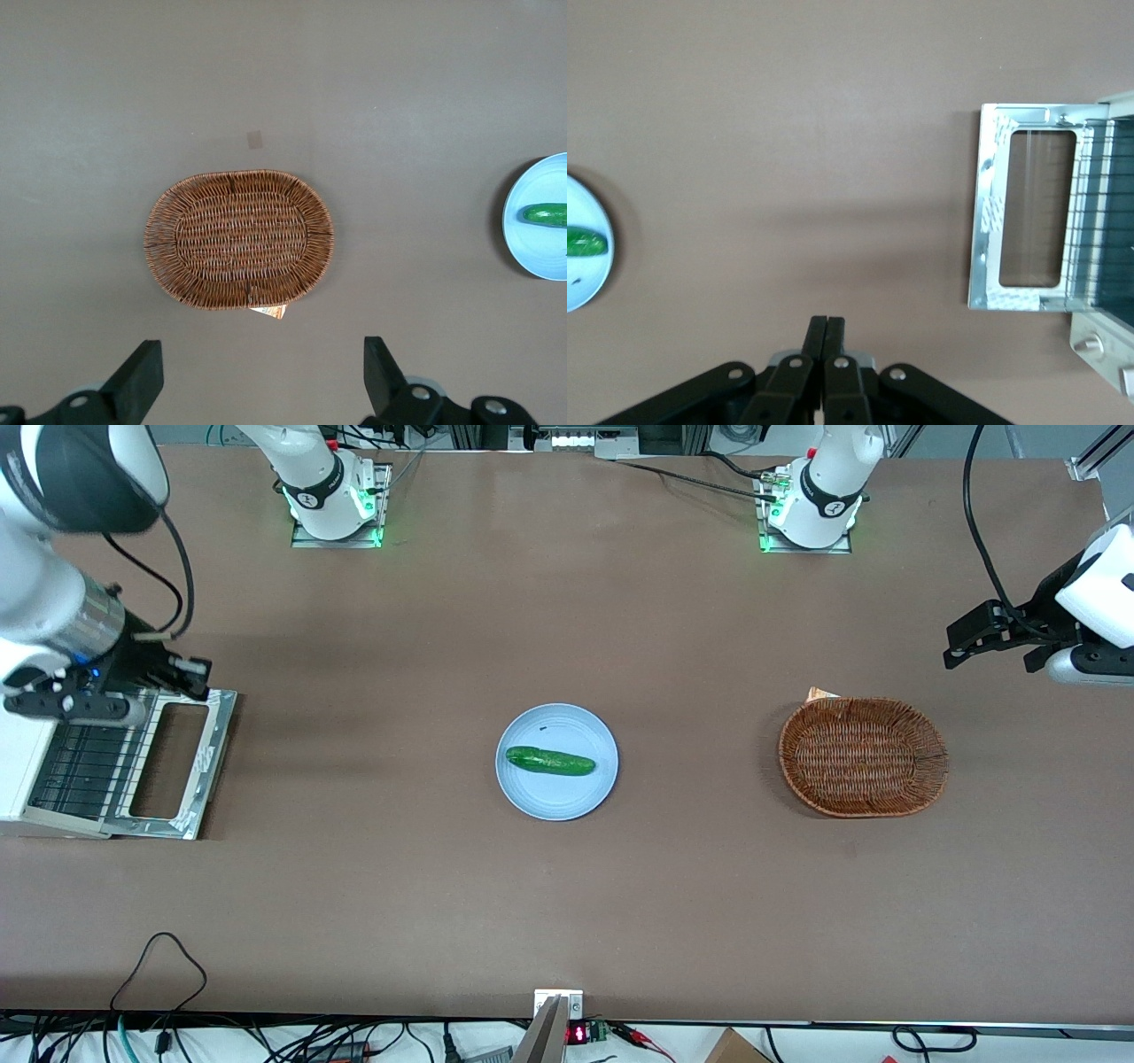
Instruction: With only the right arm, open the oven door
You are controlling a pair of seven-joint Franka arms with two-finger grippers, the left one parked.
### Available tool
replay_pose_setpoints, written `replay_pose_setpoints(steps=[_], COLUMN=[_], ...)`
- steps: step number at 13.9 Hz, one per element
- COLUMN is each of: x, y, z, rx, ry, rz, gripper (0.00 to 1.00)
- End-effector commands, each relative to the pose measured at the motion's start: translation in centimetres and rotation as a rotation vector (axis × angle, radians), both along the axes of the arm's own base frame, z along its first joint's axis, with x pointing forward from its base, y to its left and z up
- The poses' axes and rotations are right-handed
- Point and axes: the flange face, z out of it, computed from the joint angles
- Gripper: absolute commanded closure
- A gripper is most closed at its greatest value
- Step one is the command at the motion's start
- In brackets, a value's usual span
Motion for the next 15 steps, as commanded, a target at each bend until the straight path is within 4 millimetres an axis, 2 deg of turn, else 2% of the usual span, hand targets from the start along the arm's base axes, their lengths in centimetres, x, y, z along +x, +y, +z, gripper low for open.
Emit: replay_pose_setpoints(steps=[1, 3, 4, 5, 10, 15], x=[-1.4, -1.6, -1.6, -1.7, -1.5, -1.4], y=[0.1, 0.1, 0.1, 0.2, 0.1, 0.4], z=[1.4, 2.0, 2.3, 2.7, 3.5, 3.2], rx=[0.01, 0.011, 0.011, 0.011, 0.01, 0.004], ry=[0.013, 0.019, 0.016, 0.009, -0.007, -0.004], rz=[0.008, 0.007, 0.006, 0.006, 0.009, 0.018], gripper=[0.84, 0.69, 0.28, 0.0, 0.0, 0.0])
